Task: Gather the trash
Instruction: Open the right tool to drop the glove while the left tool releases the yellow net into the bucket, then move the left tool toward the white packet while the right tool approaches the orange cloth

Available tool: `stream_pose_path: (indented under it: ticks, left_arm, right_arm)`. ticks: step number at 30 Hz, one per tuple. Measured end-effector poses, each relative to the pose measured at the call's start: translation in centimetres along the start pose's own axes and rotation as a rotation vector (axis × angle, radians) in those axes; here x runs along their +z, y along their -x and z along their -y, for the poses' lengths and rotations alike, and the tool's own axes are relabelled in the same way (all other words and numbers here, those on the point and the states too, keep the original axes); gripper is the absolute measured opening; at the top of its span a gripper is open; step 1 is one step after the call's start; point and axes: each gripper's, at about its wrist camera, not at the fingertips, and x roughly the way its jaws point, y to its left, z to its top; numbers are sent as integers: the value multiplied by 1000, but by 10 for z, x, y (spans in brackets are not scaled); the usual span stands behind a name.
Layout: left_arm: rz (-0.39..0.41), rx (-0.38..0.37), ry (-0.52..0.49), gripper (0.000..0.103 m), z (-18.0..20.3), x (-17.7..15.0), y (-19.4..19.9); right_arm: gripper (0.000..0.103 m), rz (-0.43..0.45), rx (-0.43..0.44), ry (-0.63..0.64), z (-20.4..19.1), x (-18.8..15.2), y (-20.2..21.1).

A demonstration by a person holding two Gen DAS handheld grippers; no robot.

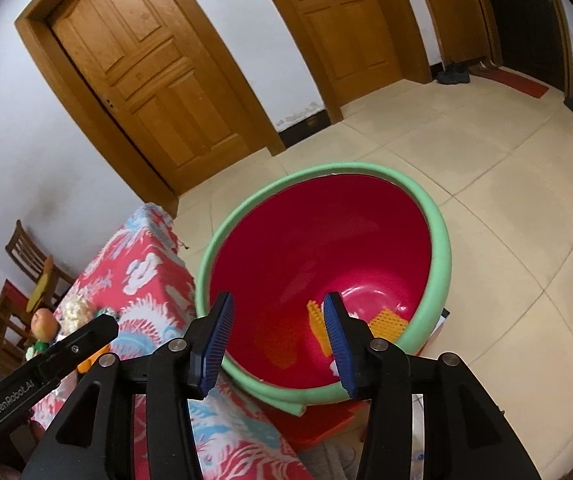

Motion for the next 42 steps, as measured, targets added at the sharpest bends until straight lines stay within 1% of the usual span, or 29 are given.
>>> stream_pose_path:
  ticks: [6,12,21,32,38,40,42]
  left_arm:
    - [32,31,29,32,-15,-5,22]
    - [54,68,63,32,-32,-11,41]
    - [94,140,140,32,-71,-22,70]
    - [135,212,246,32,-121,-36,98]
    - [154,249,274,32,-140,-38,110]
    - [162,263,282,35,-146,-39,114]
    - [172,284,294,42,-154,-39,118]
  right_arm:
    - [49,-3,23,22,-16,-4,6]
    - [49,-3,38,73,-38,-10,10]
    - [51,-20,92,144,-74,-19,12]
    - [52,-39,120,211,-107,-27,10]
    - [53,-54,134,243,-124,-32,7]
    - [53,-60,138,253,-129,-34,5]
    - [53,-67,143,263,-134,-35,2]
